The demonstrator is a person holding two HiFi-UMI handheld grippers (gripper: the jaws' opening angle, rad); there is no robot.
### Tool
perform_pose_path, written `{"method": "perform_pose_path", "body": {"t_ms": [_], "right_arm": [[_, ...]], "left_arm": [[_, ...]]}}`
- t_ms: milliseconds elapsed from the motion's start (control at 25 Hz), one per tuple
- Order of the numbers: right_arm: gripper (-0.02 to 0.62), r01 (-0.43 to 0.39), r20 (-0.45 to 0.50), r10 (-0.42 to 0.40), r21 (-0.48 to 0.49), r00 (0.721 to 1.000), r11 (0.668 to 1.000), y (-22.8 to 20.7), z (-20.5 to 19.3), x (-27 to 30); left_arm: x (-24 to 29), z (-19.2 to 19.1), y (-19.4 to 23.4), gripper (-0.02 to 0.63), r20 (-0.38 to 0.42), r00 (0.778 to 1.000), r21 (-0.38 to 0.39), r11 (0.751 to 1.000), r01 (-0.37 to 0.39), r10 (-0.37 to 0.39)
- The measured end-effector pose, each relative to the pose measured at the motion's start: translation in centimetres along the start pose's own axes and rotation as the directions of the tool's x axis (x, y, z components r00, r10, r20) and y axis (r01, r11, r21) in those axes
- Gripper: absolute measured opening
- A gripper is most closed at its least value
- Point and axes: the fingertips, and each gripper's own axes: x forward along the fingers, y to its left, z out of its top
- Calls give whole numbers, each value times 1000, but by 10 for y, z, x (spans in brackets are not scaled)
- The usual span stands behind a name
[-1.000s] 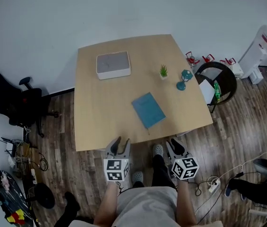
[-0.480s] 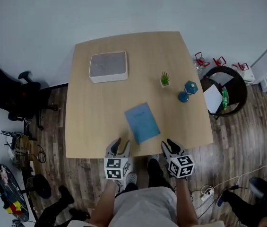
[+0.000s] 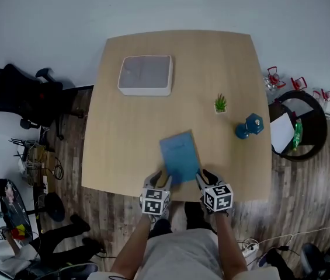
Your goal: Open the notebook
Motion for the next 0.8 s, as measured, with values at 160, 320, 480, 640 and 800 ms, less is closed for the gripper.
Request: {"method": "perform_pose_path", "body": {"t_ms": [160, 320, 480, 640, 800], "right_arm": [[126, -59, -56, 58, -26, 997, 998, -2, -5, 25], [123, -56, -95, 50, -69, 994, 996, -10, -4, 41], [124, -54, -139, 40, -101, 989, 993, -13, -12, 50], [126, -47, -161, 29, -106, 986, 993, -16, -19, 57], [123, -37, -163, 24, -76, 986, 996, -16, -19, 56]], "left_arm": [[24, -15, 1, 152, -67, 997, -44, 999, -32, 29], [41, -18, -2, 143, -97, 995, -50, 998, -41, 36], [55, -26, -5, 127, -131, 990, -29, 998, -52, 48], [63, -29, -3, 129, -132, 990, 18, 999, -45, 47], [62, -28, -4, 129, -123, 991, 25, 998, -50, 53]]}}
